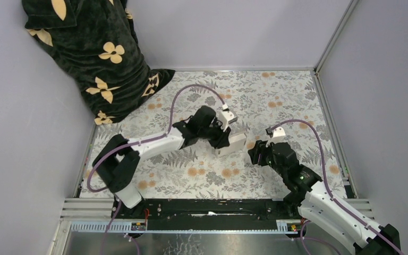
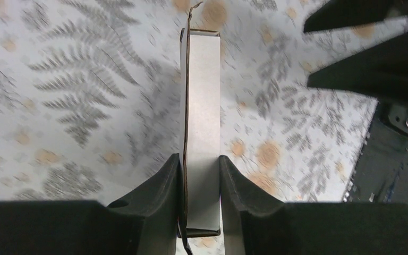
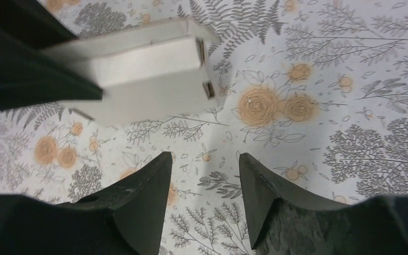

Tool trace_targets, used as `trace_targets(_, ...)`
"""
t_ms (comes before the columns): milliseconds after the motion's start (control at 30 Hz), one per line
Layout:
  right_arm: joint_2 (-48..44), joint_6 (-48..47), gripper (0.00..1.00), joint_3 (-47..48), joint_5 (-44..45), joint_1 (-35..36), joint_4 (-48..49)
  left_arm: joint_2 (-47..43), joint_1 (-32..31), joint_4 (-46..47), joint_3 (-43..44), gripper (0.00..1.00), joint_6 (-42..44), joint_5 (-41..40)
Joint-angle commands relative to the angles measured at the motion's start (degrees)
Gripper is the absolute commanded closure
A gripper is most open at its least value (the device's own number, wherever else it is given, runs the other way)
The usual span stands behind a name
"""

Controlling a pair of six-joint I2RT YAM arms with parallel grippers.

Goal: Fold the paper box
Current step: Close the paper box at the center of the board.

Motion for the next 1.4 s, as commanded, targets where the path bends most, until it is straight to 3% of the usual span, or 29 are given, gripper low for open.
trace_targets(0,1.06,0.0,0.42,4.52,7.32,-0.22,2.49,6.42,4.64,-11.37,12.25,0.74,9.18,8.28)
trace_targets(200,1.97,-1.04,0.38,7.5,10.53,-0.69,2.28,17.32,7.47,-21.21,35.2,0.73,14.78,12.88)
trace_targets(333,7.62,-3.55,0.39,11.82,7.11,-2.62,1.76,23.66,8.03,-30.8,45.26,0.73,19.1,15.65)
trace_targets(400,9.46,-5.24,0.4,12.81,3.01,-4.75,3.05,22.89,8.7,-29.86,43.25,0.74,18.56,19.64)
trace_targets(600,10.5,-7.77,0.44,17.02,-6.61,-13.04,1.41,14.86,9.61,-16.94,24.56,0.71,14.06,29.69)
trace_targets(933,13.99,-12.43,0.53,29.39,-29.15,-12.91,-21.06,2.48,13.78,-4.36,3.3,0.7,12.49,43.48)
trace_targets(1067,15.02,-12.43,0.53,30.93,-33.86,-12.74,-23.88,1.6,16.28,-2.69,0.82,0.69,13.14,48.06)
trace_targets(1367,18.93,-18.58,0.58,36.65,-34.35,-12.71,-29.54,-0.14,16.73,-9.07,2.32,0.67,18.16,51.26)
